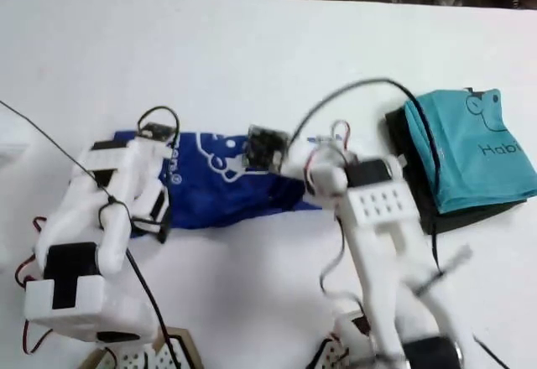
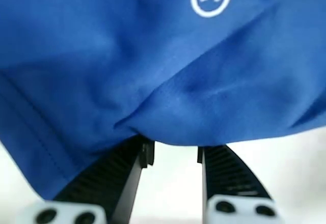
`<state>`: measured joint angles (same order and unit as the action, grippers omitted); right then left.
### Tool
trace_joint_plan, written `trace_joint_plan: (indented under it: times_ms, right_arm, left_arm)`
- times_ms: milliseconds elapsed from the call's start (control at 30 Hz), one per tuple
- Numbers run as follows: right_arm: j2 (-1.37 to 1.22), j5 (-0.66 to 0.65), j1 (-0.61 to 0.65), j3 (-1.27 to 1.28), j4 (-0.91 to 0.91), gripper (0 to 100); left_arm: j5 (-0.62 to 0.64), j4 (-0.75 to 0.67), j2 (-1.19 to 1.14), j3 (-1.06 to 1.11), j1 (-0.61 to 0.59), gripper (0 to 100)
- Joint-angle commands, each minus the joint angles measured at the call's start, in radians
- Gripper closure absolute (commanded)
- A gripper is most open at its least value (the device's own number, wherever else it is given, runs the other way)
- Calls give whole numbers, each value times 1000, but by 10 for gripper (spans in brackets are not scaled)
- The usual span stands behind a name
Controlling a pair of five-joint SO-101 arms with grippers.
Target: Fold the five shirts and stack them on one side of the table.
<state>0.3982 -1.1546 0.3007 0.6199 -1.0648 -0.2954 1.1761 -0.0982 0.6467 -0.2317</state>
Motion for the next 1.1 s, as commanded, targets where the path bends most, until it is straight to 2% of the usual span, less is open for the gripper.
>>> trace_joint_plan:
  times_ms: [0,267,433,600,700,767,933,1067]
  right_arm:
    - [-205,-6,-10,-196,15,977]
    - [-507,-3,-12,-425,-45,973]
    - [-518,71,-31,-493,-71,867]
    - [-516,92,-77,-591,-71,892]
    - [-513,157,-99,-591,-81,899]
    - [-510,173,-105,-595,-142,901]
    - [-476,172,-41,-555,-360,901]
    - [-478,180,35,-473,-374,901]
  left_arm:
    - [5,-72,-5,-5,18,835]
    - [5,-72,-5,-5,17,835]
    - [5,-72,-5,-5,17,835]
    - [5,-72,-5,-5,17,835]
    - [5,-72,-5,-5,17,835]
    - [5,-72,-5,-5,17,835]
    - [5,-72,-5,-5,17,834]
    - [3,-72,-5,-5,18,832]
